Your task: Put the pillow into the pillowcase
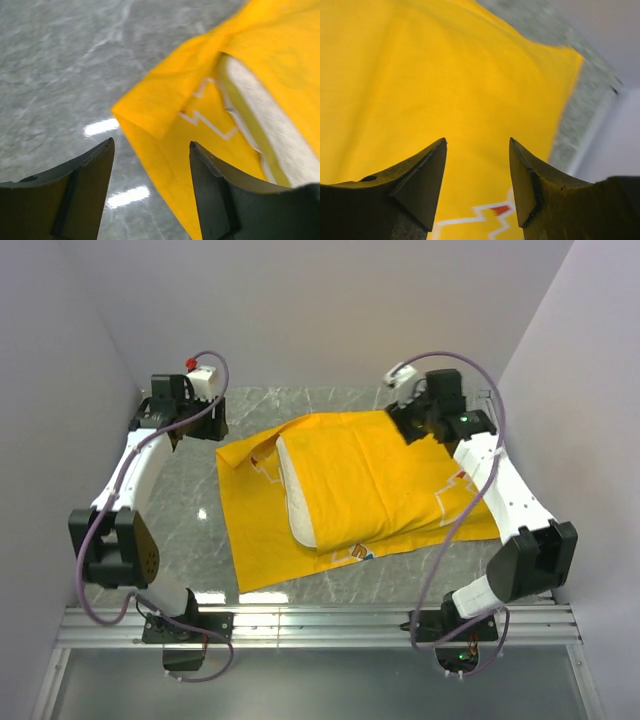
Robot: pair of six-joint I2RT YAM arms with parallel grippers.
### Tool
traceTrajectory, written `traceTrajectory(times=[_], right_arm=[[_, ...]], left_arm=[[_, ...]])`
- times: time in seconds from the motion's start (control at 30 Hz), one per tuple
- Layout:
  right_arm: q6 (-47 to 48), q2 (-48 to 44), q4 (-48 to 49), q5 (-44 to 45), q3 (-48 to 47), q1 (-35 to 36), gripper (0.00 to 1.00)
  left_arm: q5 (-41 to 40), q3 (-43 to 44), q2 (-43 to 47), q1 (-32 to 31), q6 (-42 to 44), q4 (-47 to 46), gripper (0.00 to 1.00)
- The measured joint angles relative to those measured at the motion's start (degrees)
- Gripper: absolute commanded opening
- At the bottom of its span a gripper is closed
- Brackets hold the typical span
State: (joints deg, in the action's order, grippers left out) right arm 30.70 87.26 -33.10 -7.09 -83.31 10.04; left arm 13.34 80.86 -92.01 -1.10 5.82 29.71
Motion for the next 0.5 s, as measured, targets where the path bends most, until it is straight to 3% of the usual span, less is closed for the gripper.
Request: traceTrajectory(times=[0.2, 0.43, 0.5], right_arm=[[-5.46, -1.53, -3.41, -7.74, 1.01, 17.25, 0.55], [-12.74, 13.18, -4.83, -13.22, 0.90, 22.40, 0.53], [-14.51, 16.94, -5.01, -13.84, 0.79, 23.08, 0.52]], left_arm=[[5.84, -7.23, 6.36, -2.49, -0.76, -2.78, 0.65], [9.31, -9.73, -5.55, -2.95, -2.10, -5.11, 0.55], [9.53, -9.73, -8.46, -3.04, -2.38, -5.62, 0.48]])
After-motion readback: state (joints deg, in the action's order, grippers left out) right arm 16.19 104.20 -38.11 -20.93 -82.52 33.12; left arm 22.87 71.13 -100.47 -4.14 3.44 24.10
